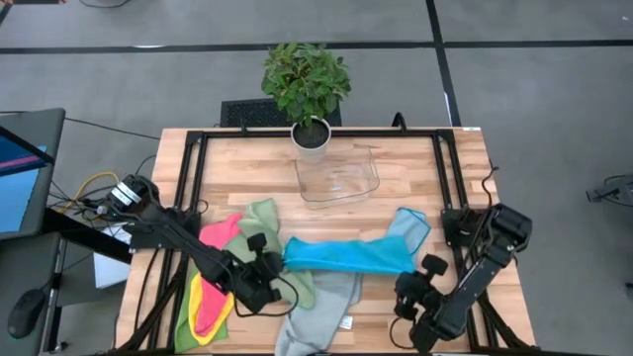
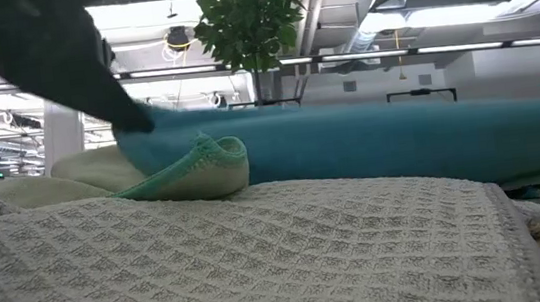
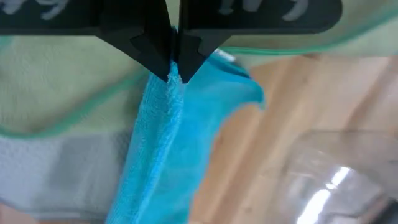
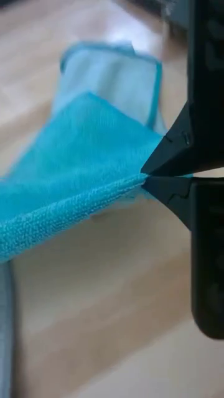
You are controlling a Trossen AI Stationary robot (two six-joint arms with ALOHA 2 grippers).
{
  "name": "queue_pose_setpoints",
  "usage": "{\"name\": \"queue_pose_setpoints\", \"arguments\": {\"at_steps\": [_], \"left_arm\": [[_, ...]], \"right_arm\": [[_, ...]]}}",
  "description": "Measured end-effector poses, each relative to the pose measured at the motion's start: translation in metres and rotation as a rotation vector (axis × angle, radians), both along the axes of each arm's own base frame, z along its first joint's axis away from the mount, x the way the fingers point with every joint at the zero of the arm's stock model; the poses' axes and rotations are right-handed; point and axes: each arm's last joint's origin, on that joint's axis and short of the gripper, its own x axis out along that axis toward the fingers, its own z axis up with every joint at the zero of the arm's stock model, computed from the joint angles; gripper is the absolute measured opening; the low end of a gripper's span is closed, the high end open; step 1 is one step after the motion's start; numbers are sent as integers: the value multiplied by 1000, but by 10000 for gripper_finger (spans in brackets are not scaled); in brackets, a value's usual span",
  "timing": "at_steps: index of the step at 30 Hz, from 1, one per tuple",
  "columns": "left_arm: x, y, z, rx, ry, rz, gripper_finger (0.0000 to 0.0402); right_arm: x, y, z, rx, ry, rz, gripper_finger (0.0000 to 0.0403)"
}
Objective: Fold microfiber towels
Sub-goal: Fold the blue microfiber cloth
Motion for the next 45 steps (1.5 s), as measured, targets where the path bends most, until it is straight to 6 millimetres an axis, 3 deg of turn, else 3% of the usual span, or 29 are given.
{"name": "queue_pose_setpoints", "arguments": {"at_steps": [7,13,25,32,39,45], "left_arm": [[13,-24,-35,-119,67,-124,0],[15,-38,-50,-113,122,-167,0],[12,-41,-51,-137,151,-180,0],[10,-38,-38,-193,186,-235,6],[8,-41,-36,-259,218,-279,86],[4,-44,-31,-413,293,-307,177]], "right_arm": [[-2,14,-8,97,-29,21,27],[-8,20,-7,143,11,13,76],[-16,45,13,205,16,177,220],[-9,40,27,211,-23,225,230],[9,31,42,172,-236,213,212],[21,28,26,224,-298,202,204]]}}
